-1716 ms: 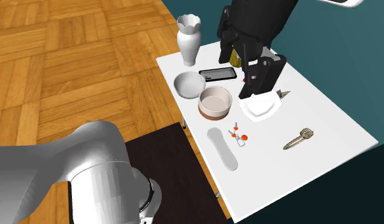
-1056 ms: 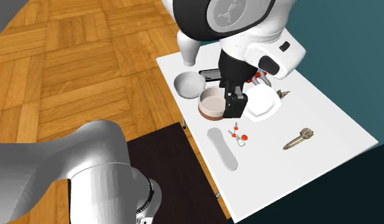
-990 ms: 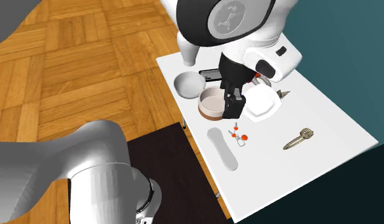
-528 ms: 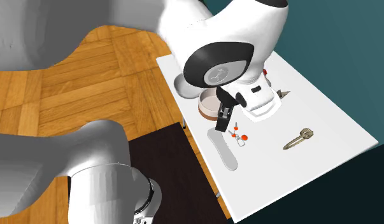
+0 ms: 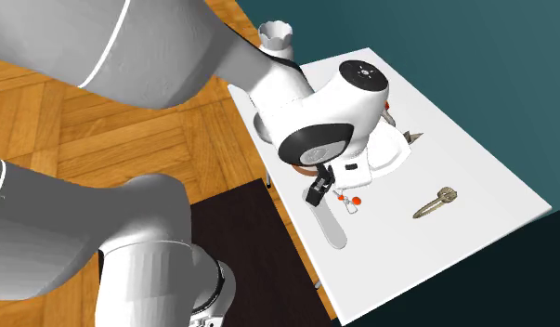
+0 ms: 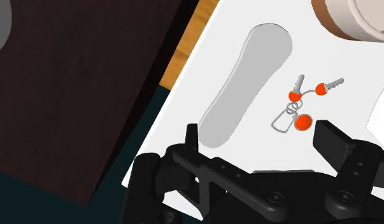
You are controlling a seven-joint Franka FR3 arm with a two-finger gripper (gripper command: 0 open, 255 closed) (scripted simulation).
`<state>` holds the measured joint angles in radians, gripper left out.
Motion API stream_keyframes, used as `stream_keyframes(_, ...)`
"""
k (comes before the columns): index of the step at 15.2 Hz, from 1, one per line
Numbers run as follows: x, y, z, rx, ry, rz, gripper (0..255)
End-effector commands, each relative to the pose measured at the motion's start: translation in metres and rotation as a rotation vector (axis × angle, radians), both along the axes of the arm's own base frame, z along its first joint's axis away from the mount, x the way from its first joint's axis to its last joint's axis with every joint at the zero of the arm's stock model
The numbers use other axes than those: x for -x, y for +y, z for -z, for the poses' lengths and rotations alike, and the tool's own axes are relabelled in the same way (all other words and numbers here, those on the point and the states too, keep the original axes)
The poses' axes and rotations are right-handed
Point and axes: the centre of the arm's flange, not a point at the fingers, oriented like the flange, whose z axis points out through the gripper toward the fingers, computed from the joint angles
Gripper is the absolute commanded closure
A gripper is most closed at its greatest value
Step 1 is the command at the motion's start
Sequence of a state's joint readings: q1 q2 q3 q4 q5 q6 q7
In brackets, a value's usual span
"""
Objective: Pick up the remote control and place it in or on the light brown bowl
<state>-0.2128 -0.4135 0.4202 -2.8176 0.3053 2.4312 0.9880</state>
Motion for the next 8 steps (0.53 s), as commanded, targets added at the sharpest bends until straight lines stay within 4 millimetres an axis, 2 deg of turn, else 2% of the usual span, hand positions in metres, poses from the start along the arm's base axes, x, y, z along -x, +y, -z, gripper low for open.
stream_keyframes(1,-0.006,0.001,0.027,0.002,-0.002,0.082,0)
stream_keyframes(8,-0.023,0.001,0.118,0.014,0.003,0.354,0)
